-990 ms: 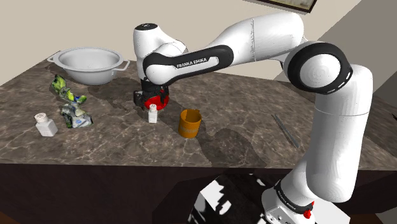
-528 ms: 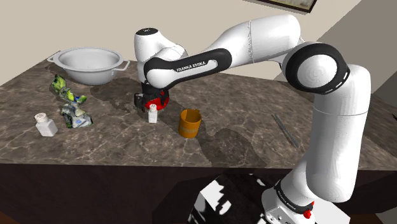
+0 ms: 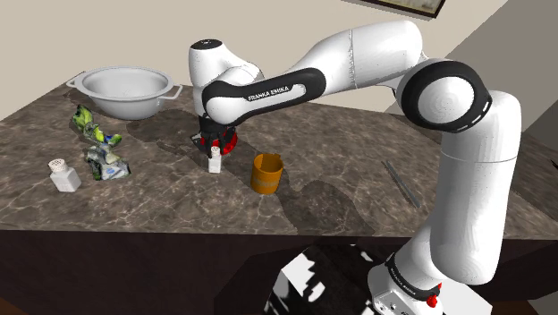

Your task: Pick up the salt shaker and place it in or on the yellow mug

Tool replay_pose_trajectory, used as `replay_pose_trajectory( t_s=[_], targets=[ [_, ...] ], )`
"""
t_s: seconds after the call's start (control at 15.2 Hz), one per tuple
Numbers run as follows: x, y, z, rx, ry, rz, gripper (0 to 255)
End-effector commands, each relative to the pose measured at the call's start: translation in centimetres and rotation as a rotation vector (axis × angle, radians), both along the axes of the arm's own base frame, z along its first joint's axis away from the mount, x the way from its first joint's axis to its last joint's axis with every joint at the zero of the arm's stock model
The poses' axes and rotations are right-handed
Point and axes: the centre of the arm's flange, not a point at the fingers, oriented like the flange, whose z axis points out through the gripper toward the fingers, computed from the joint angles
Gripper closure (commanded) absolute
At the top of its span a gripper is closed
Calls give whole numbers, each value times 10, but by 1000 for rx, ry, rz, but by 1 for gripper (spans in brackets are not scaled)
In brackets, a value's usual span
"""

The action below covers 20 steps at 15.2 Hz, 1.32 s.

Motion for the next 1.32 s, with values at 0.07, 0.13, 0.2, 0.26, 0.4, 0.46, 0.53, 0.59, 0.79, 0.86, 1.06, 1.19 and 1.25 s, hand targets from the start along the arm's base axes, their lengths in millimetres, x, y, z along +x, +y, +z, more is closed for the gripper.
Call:
replay_pose_trajectory(
  t_s=[0.07, 0.13, 0.2, 0.26, 0.4, 0.46, 0.53, 0.59, 0.79, 0.86, 1.06, 1.19, 1.25],
  targets=[
    [0, 0, 0, -1, 1, 0, 255],
    [0, 0, 0, -1, 1, 0, 255],
    [0, 0, 0, 0, 0, 0, 255],
    [0, 0, 5, 0, 1, 0, 255],
    [0, 0, 15, 0, 0, 0, 255],
    [0, 0, 21, 0, 0, 0, 255],
    [0, 0, 26, 0, 0, 0, 255],
    [0, 0, 31, 0, 0, 0, 255],
    [0, 0, 47, 0, 0, 0, 255],
    [0, 0, 52, 0, 0, 0, 255],
    [0, 0, 68, 0, 0, 0, 255],
    [0, 0, 79, 0, 0, 0, 255],
    [0, 0, 84, 0, 0, 0, 255]
  ],
)
